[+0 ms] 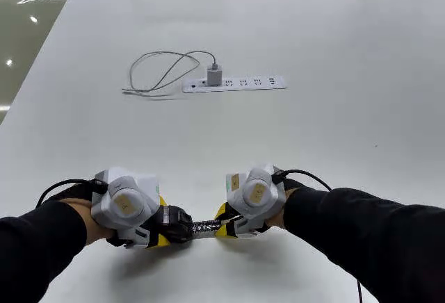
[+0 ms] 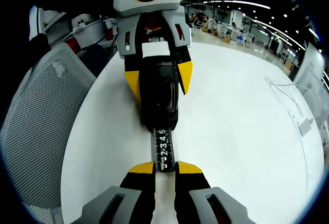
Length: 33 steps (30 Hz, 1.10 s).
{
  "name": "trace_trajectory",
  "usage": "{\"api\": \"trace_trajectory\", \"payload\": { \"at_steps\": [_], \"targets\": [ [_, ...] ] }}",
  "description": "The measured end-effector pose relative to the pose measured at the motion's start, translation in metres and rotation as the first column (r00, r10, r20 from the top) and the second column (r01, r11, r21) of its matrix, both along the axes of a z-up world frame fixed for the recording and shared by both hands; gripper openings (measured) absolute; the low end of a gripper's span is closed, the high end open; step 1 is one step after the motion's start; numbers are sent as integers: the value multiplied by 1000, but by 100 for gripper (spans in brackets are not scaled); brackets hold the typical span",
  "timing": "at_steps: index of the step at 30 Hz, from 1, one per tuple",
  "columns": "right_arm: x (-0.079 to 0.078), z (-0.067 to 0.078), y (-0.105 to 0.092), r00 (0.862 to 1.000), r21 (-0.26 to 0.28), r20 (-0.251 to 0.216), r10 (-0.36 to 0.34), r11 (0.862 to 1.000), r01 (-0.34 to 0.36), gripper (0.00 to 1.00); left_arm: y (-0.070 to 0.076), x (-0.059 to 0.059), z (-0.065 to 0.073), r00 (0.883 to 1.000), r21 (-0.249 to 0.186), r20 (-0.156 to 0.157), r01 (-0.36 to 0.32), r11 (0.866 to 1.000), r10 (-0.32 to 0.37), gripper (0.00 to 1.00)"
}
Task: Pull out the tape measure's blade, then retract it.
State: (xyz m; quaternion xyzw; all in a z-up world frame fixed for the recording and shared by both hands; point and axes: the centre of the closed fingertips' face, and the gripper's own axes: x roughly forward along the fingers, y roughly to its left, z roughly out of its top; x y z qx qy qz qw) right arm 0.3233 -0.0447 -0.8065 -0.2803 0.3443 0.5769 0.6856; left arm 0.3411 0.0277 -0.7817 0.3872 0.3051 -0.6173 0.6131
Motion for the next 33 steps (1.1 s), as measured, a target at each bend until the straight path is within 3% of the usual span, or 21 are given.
{"api": "trace_trajectory", "payload": {
  "at_steps": [33],
  "targets": [
    [-3, 1, -20, 1000, 4, -9, -27, 1000, 27, 9, 0, 0, -1, 1000, 6, 1, 4, 1000, -4, 33]
  ]
}}
